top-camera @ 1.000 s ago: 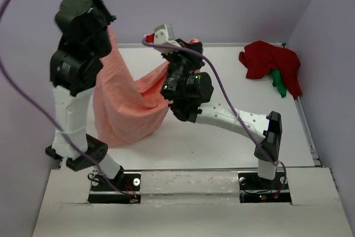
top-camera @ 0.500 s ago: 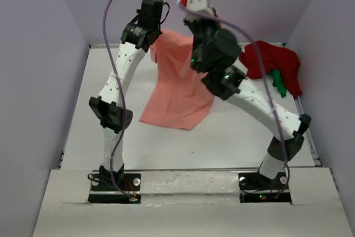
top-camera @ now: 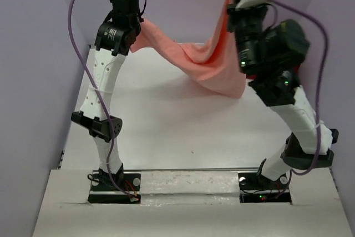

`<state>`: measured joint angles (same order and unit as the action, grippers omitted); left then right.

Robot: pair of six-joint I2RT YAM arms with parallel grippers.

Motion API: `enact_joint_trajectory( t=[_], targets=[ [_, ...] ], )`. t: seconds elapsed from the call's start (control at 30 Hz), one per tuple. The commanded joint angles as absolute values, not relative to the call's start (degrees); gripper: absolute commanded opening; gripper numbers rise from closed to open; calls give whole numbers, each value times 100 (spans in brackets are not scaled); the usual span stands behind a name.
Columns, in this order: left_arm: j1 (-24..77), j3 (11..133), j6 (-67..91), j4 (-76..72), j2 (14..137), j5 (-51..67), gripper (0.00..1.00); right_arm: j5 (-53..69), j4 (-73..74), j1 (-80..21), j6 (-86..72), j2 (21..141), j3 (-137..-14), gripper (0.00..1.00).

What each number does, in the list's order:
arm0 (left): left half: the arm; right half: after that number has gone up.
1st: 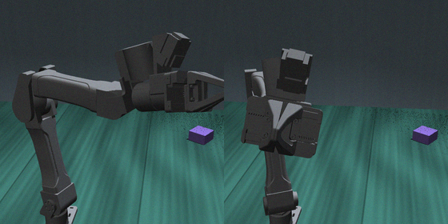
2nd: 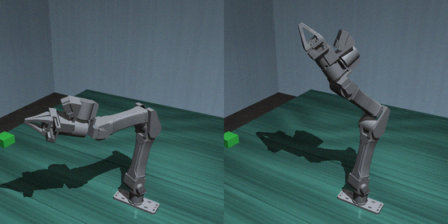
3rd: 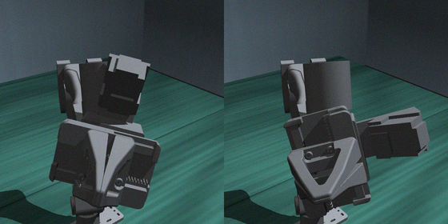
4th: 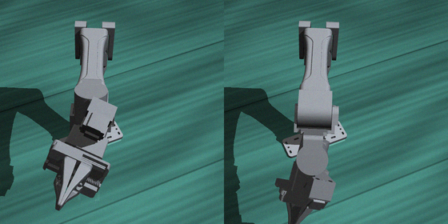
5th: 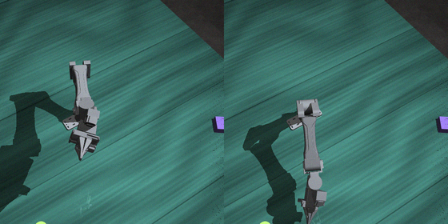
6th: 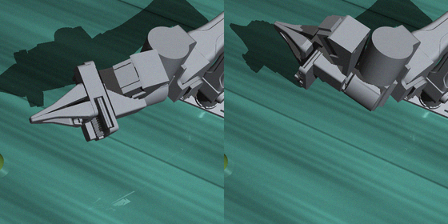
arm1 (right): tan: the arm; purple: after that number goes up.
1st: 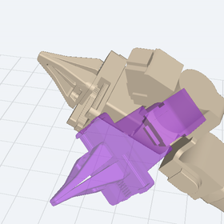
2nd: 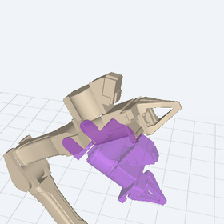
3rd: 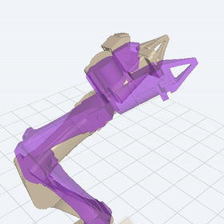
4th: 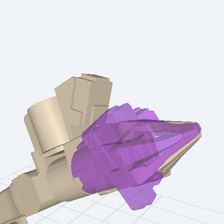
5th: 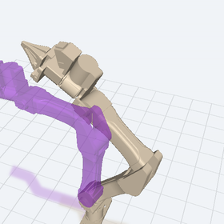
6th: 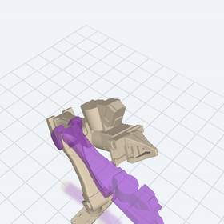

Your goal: Fold and stack the t-shirts

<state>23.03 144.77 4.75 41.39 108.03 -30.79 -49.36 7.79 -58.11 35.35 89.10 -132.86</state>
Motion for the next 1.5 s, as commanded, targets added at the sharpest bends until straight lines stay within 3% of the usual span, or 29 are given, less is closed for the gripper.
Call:
enact_joint_trajectory(
  t=[0.0,0.53,0.7,1.07,1.47],
  targets=[
    [2207,14546,308,3964,10293,-3471,0,-5202,522,-6361,4480,9596,-12955,0],
    [1775,14439,35,3569,9131,-3481,0,-5809,-1362,-7699,6724,10600,-13641,0],
    [1836,14827,105,3621,9859,-2840,0,-6011,-1529,-7516,6864,10424,-13219,0],
    [2610,15214,-132,2937,12109,-2215,0,-6837,-1292,-5934,6249,10538,-12551,0],
    [2979,14635,-35,2497,13034,-1617,0,-7198,-1099,-5449,6064,10863,-12410,0]
  ],
)
